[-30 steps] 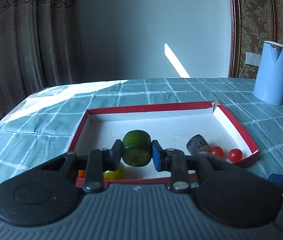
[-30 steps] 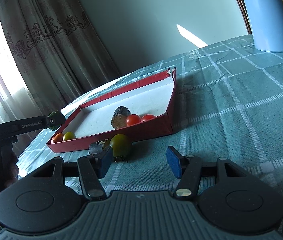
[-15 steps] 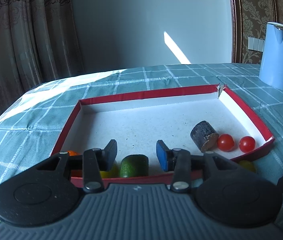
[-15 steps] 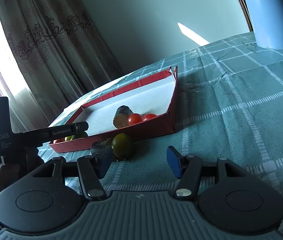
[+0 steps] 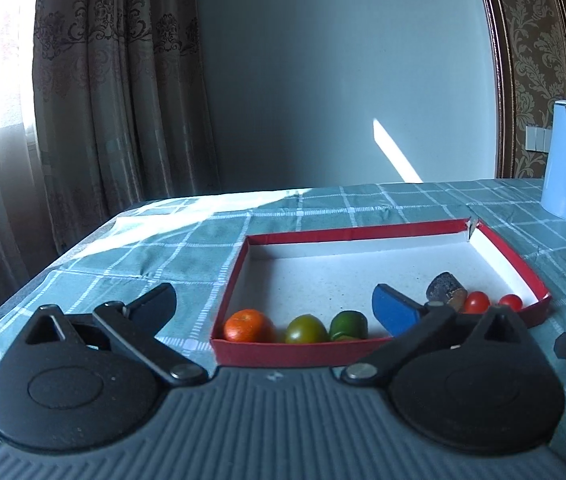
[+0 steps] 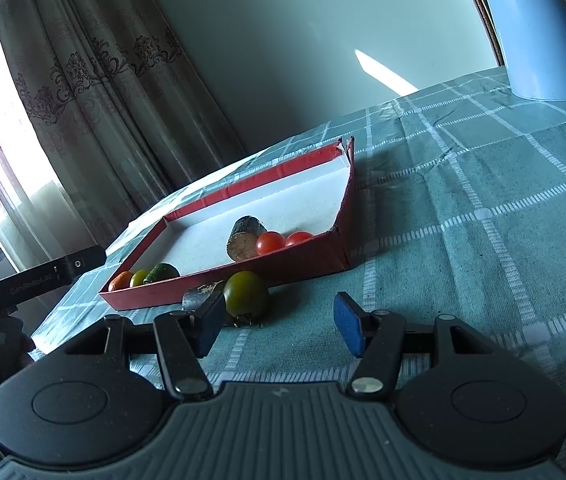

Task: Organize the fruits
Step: 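Reach to the brown kiwis and grasp one with the right gripper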

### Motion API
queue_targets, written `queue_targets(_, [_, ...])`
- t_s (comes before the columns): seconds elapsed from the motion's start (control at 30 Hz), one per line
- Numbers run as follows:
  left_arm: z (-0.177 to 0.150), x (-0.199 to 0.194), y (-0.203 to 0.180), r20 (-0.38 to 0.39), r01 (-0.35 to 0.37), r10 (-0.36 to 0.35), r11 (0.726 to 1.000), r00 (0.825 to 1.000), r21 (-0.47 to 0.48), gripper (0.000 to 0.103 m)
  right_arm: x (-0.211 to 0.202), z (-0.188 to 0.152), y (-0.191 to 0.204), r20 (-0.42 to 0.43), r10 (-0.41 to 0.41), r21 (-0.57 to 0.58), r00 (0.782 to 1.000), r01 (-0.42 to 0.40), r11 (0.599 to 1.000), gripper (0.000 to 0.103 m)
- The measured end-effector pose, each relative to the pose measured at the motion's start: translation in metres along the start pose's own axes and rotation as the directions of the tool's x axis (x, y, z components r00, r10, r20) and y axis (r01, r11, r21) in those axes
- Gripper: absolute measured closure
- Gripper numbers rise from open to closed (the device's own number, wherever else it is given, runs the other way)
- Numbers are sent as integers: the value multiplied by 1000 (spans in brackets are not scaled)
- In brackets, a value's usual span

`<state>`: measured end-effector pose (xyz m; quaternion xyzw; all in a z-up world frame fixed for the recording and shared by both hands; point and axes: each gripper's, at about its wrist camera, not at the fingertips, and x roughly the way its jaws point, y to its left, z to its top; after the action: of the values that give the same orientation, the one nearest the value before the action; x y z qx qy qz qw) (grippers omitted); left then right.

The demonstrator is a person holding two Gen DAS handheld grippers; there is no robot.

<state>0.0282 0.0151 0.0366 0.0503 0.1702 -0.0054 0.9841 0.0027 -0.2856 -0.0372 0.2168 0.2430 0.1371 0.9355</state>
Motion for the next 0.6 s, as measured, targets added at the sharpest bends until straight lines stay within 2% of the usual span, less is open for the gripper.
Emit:
queue_targets(0.13, [-13,4,29,-33,-71,70,997,997,-30,0,-5,-1,9,26,-4,-54,1000,6,999,44])
queue_targets(0.3, [-32,16,54,-77,-148,142,986,987,-76,0,-7,-14,42,3,79,-147,997,-77,986,44])
queue_targets(0.37, [-34,20,61,-108,-144,132,984,985,-107,0,-5,-20,59,-22,113,-199,993,-115,973,44])
queue_targets(0.43, [-34,20,63,-105,-155,142,980,984,-124,0,-2,-27,79,-50,144,-259,988,-152,954,44])
queue_targets(0.6, [-35,23,66,-123,-153,137,980,983,-130,0,10,-37,112,-108,164,-350,980,-192,917,44])
